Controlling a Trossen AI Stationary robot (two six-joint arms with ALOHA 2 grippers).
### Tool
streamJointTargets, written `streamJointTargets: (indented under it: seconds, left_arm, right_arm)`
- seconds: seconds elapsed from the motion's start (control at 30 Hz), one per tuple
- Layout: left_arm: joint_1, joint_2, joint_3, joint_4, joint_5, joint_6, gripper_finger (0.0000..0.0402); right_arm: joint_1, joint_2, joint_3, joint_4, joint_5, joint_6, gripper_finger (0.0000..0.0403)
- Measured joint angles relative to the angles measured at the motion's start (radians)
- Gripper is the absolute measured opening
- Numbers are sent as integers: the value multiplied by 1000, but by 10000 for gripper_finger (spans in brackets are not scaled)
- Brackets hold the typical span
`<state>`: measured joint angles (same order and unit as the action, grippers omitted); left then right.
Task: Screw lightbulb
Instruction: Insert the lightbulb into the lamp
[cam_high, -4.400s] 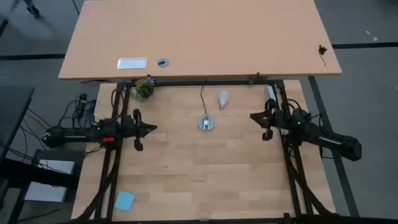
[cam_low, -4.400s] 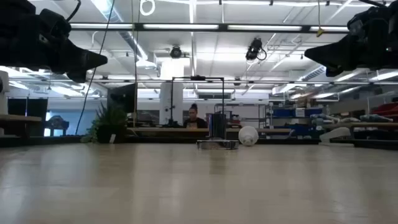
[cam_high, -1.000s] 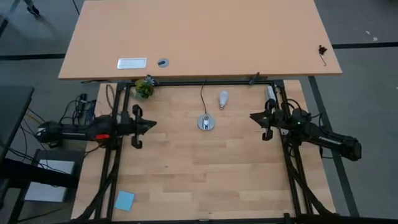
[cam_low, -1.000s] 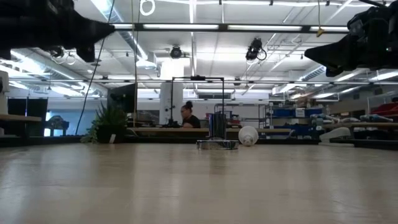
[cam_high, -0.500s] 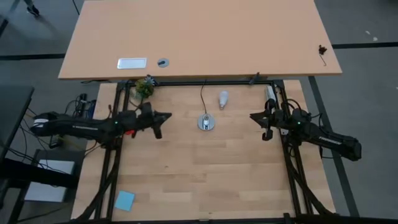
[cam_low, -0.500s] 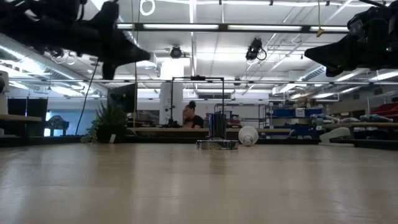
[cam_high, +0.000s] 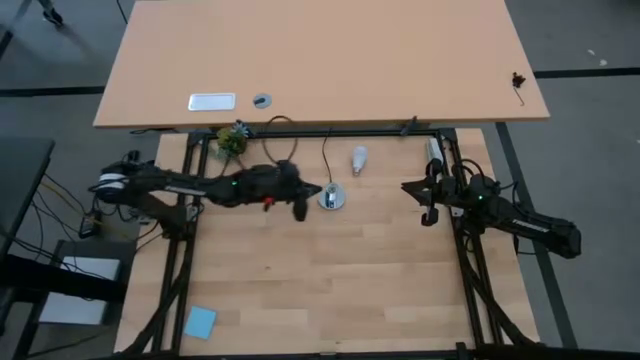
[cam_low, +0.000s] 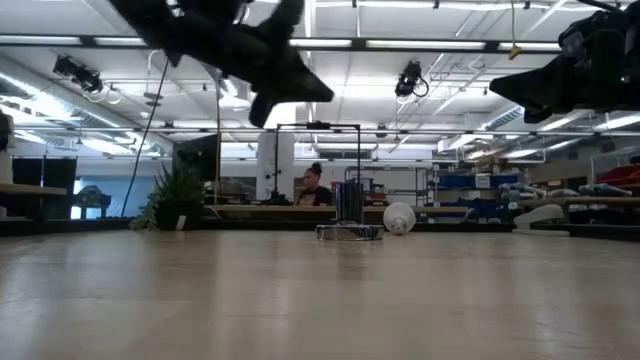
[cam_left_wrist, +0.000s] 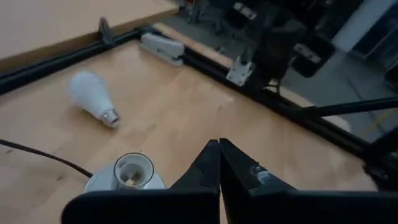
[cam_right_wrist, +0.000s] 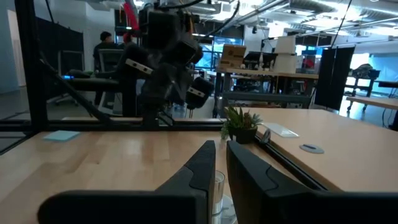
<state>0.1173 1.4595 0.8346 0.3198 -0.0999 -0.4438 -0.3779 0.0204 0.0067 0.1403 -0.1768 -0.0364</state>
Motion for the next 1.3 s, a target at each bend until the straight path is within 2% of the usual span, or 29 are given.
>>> streamJointTargets:
  seconds: [0.27, 0.43, 0.6, 0.83, 0.97, 1.3]
  left_arm:
    - [1, 247, 359, -218, -158, -67, 7]
    - [22, 407, 558, -342, -172, -79, 42]
    - [43, 550, 710, -433, -237, -63, 82]
    - [72, 670, 795, -456, -280, -71, 128]
    - [85, 692, 797, -456, -321, -116, 144]
    - [86, 731, 799, -422, -330, -137, 167]
  right_arm:
    - [0, 0, 0, 1, 0, 0, 50]
    - [0, 0, 0, -1, 0, 0, 50]
    - [0, 0, 0, 1, 0, 0, 50]
    - [0, 0, 0, 0, 0, 0, 50]
    - [0, 0, 0, 1, 0, 0, 50]
    - [0, 0, 0, 0, 0, 0, 50]
